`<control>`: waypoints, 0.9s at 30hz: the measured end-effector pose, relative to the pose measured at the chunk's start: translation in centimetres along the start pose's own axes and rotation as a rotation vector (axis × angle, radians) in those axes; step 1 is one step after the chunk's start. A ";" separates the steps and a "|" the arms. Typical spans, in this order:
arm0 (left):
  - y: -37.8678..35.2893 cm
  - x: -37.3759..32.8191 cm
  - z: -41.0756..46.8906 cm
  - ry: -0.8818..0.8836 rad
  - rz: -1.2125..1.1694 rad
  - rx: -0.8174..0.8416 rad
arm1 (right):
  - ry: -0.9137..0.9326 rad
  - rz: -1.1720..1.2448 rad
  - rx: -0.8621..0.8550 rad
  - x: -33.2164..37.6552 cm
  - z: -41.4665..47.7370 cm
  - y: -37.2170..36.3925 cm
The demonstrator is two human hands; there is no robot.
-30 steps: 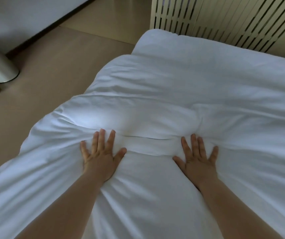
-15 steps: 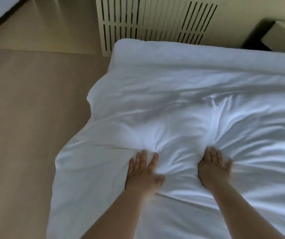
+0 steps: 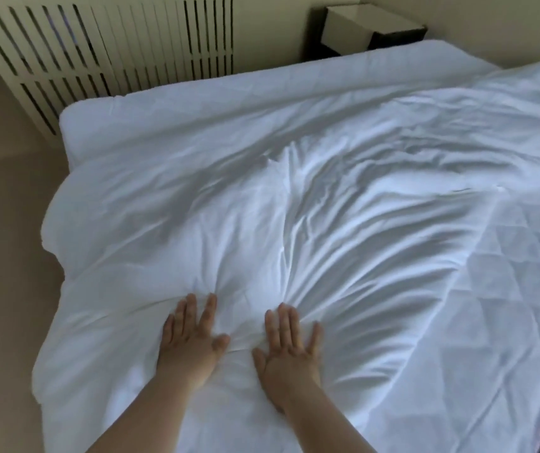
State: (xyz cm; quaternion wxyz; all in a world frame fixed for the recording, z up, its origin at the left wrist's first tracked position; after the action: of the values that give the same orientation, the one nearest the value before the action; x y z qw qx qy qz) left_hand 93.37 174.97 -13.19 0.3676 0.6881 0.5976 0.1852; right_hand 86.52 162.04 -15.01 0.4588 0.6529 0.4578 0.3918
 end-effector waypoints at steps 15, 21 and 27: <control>0.4 0.7 4.7 -0.670 0.015 -0.176 | -0.282 -0.071 -0.276 0.6 3.4 -1.6; 10.3 9.0 3.9 -0.896 -0.092 -0.632 | -0.656 0.132 -0.283 5.0 1.0 0.4; 13.5 12.8 7.7 -0.316 -0.438 0.111 | -0.736 0.341 -0.350 9.7 -5.6 -0.2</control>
State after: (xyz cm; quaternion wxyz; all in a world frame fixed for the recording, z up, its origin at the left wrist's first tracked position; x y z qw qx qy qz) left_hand 110.77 184.80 -10.87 0.4494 0.5819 0.6766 -0.0415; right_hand 83.95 172.72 -12.85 0.6237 0.7277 0.0762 0.2751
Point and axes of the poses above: each hand's wrist, its own z-axis towards the middle knuckle, its own y-axis out of the back of the hand, x = y × z, the point moved 4 cm from there along z, towards the middle knuckle, and after that the axes turned 12 degrees about x, right-handed, at the moved point
